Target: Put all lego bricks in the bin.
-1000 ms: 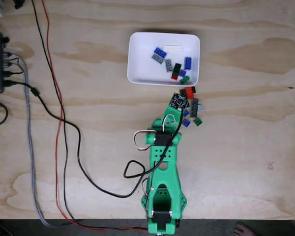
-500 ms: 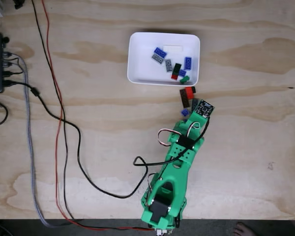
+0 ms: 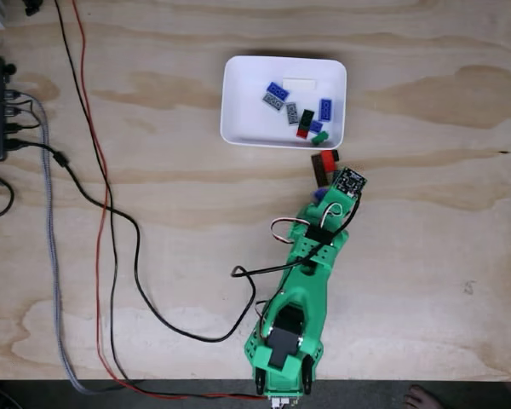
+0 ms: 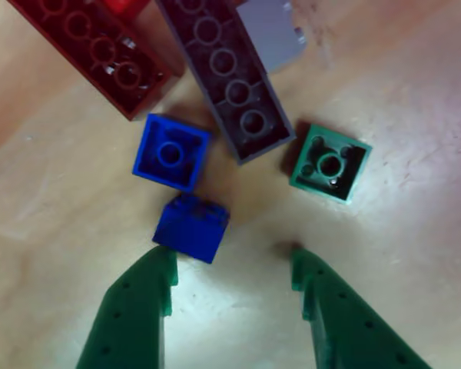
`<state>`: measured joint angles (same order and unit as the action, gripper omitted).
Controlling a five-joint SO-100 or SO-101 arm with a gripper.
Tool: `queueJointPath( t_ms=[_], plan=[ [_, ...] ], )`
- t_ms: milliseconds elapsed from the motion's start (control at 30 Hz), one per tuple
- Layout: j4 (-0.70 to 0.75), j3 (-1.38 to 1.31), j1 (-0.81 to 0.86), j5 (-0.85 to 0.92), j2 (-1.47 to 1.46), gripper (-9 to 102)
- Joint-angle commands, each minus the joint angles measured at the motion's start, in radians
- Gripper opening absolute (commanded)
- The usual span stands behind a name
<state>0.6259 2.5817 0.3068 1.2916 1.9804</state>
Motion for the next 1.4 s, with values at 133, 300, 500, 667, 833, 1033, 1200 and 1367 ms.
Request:
queueJointPath(
  t_ms=[133, 300, 500, 667, 833, 1033, 1200, 1367],
  plan=[
    [-0.031, -0.133, -0.031, -0.021, -0.057, 14],
    [-0.018, -0.193, -0.043, -0.011, -0.106, 12],
    [-0.012, -0.186, -0.054, -0.021, -0.103, 0],
    [0.067, -0.179, -0.092, -0.074, -0.034, 0],
    [0.137, -0.264, -0.158, -0.376, 0.245, 0],
    [0.241, -0.678, -0.239, -0.472, 0.193, 0],
    [0.216, -0.982, -0.209, -0.345, -0.144, 0],
    [0.192, -1.012, -0.152, -0.264, -0.301, 25]
  ],
)
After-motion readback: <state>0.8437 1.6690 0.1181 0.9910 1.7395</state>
